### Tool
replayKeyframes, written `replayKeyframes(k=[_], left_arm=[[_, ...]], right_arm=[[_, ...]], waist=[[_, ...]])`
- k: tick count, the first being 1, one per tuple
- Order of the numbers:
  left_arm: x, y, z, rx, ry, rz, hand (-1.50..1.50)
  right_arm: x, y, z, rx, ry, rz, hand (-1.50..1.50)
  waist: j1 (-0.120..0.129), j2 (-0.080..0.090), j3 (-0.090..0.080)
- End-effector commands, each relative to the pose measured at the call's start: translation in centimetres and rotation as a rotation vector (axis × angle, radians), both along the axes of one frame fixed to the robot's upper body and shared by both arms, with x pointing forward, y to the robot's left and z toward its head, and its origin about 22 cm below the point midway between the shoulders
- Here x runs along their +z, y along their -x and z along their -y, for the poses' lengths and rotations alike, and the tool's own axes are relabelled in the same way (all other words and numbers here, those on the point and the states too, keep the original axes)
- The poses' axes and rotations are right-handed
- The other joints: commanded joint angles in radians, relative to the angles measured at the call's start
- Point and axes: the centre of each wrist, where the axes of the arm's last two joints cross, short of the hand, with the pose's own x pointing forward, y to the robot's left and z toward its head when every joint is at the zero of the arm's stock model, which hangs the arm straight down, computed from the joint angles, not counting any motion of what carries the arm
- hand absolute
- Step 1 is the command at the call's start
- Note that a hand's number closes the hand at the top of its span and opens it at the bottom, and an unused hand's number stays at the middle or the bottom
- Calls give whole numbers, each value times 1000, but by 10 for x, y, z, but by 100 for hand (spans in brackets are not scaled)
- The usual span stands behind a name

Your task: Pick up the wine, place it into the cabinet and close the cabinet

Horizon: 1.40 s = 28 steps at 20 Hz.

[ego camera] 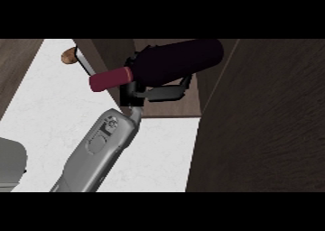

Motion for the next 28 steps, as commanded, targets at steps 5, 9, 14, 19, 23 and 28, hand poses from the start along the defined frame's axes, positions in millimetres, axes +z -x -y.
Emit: replayKeyframes(k=[5,9,14,19,23,28], left_arm=[[-25,2,15,15,-19,-14,150],[-39,-22,3,22,-7,-24,150],[-57,-18,-2,5,-34,-68,150],[-91,-9,1,49,-135,-66,150],[-96,-22,-9,69,-164,-95,150],[-110,-22,-18,121,-117,-67,150]], right_arm=[[2,9,6,87,-24,7,-150],[-6,11,1,96,-32,4,-150],[-3,19,0,103,-24,-9,-150],[-10,-11,0,88,-50,1,-150],[1,17,-3,101,-14,-8,-150],[0,9,-3,119,-19,15,-150]], waist=[[0,0,1],[-12,6,1],[-2,1,1],[-10,8,1],[-11,3,0],[-23,8,0]])
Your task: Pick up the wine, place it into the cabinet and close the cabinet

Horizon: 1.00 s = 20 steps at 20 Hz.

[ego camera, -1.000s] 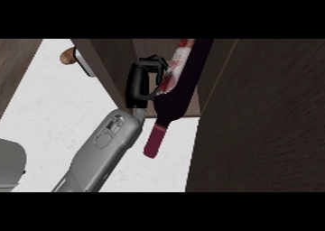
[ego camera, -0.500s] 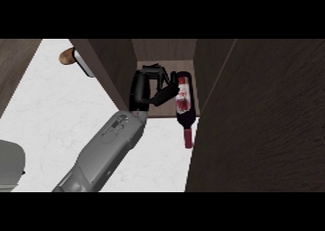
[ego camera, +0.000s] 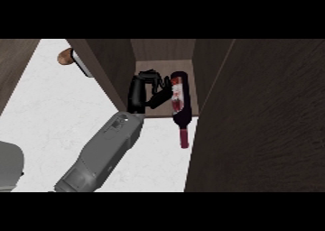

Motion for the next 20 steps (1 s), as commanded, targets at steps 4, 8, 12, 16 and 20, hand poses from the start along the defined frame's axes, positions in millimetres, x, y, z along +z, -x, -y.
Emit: replayKeyframes(k=[4,8,12,16,20], left_arm=[[6,-16,-7,42,65,14,150],[12,-30,-19,53,141,-3,150],[8,-31,-15,77,125,-40,150],[11,-39,-23,65,134,-27,150],[20,-43,-16,103,122,-21,150]], right_arm=[[-4,28,4,49,-23,13,-150],[4,6,-2,57,-36,-1,-150],[-4,12,-3,76,-36,14,-150],[2,0,1,68,-15,5,-150],[-6,9,7,87,-39,6,-150]], waist=[[-5,0,0],[4,2,0],[-16,6,0],[-6,8,0],[-27,11,1]])
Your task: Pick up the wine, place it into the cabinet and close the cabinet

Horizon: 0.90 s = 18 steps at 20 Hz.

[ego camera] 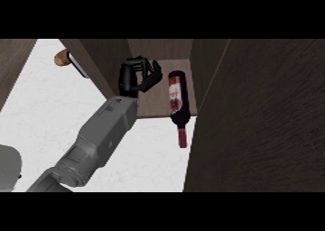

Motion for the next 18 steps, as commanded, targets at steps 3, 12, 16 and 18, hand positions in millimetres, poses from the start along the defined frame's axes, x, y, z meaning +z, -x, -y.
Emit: replayKeyframes(k=[3,12,16,18], left_arm=[[20,-13,7,96,-119,14,150],[12,-12,-1,135,-194,-45,150],[14,-18,-27,169,-214,-66,150],[31,-27,-25,197,-232,-78,150]], right_arm=[[3,3,-6,59,-3,2,-150],[-6,11,-5,75,-35,24,-150],[-3,13,-1,78,-3,14,-150],[2,3,-4,90,-7,23,-150]], waist=[[-13,11,-2],[-35,20,-2],[-45,22,-2],[-45,26,-2]])
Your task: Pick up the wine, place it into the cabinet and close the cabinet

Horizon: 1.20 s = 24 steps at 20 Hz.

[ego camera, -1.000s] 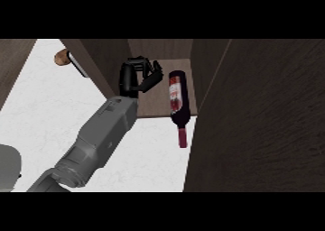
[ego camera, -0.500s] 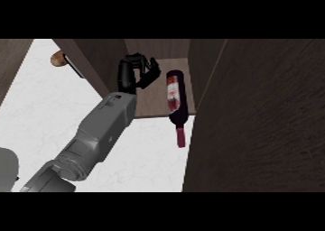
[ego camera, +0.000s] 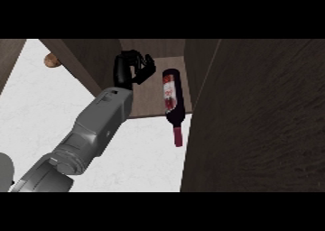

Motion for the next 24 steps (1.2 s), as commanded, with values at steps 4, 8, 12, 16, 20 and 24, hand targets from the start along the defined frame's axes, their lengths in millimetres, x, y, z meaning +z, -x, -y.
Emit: replayKeyframes(k=[4,8,12,16,20,24], left_arm=[[0,-2,-11,21,52,-45,150],[-8,4,-3,-13,216,-44,150],[-23,14,2,-40,314,-91,150],[-43,25,-8,-39,378,-126,150],[-62,37,-16,-43,385,-100,150],[-70,43,-20,-48,415,-125,150]], right_arm=[[4,8,-4,47,-2,12,-150],[0,6,-4,46,-18,15,-150],[3,3,-3,43,-5,9,-150],[2,5,-5,75,-19,3,-150],[7,3,-9,85,-21,12,-150],[-4,-3,-8,101,-19,-1,-150]], waist=[[-10,6,-2],[-13,11,-3],[-21,7,-2],[-36,7,-3],[-48,9,-4],[-56,12,-3]])
